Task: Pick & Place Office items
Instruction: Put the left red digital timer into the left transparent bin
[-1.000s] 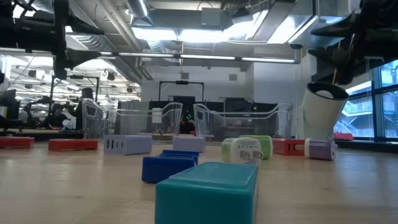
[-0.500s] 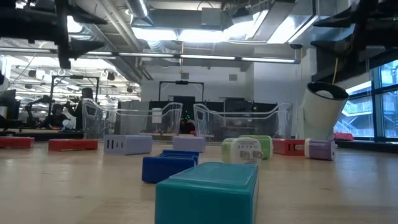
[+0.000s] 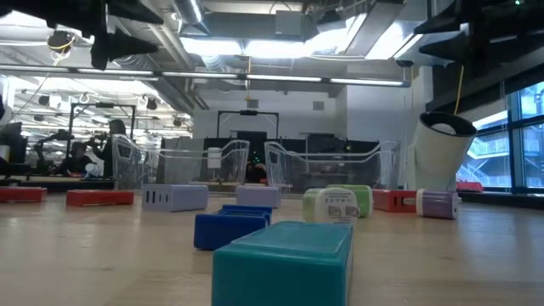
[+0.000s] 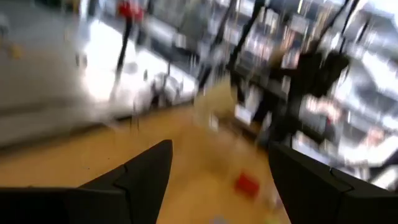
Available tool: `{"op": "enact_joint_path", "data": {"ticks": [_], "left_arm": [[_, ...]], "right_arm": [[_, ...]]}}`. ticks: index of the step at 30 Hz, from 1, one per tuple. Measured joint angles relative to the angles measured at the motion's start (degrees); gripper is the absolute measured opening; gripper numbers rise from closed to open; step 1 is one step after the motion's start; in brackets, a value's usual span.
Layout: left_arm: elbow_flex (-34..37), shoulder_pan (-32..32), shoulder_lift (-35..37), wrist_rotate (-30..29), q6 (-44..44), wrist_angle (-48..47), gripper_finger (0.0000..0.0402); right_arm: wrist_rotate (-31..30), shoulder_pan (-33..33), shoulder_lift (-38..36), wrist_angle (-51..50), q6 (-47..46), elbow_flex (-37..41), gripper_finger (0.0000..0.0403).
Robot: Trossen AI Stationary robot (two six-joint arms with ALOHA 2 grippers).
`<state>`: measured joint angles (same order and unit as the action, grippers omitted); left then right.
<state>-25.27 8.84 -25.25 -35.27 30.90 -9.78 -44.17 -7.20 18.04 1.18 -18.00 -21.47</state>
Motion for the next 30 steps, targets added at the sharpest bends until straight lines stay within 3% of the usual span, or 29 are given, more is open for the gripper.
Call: {"op": "enact_joint_path", "data": {"ticks": [4,8,17,30], "left_arm": [[-7.61,0.00,-7.74,6.79,6.36,-17.76,0.0262],[-13.27,0.00,-15.54,11.28,7.40,-30.69,0.0262],[-16.93,0.02,-27.42,24.75,7.40,-44.67,0.0262],[-16.93,0.00,-41.44,23.60,6.00,-53.14,0.0262]], "right_arm": [[0.02,-0.02,3.85,0.01,0.93,-2.79,0.0221],[0.06,0.00,6.63,0.05,2.93,-5.52,0.0221],[0.24,-0.01,10.93,-0.42,10.74,-12.31,0.0221],[0.19,0.11,16.70,-2.10,16.32,-16.97,0.0221]]}}
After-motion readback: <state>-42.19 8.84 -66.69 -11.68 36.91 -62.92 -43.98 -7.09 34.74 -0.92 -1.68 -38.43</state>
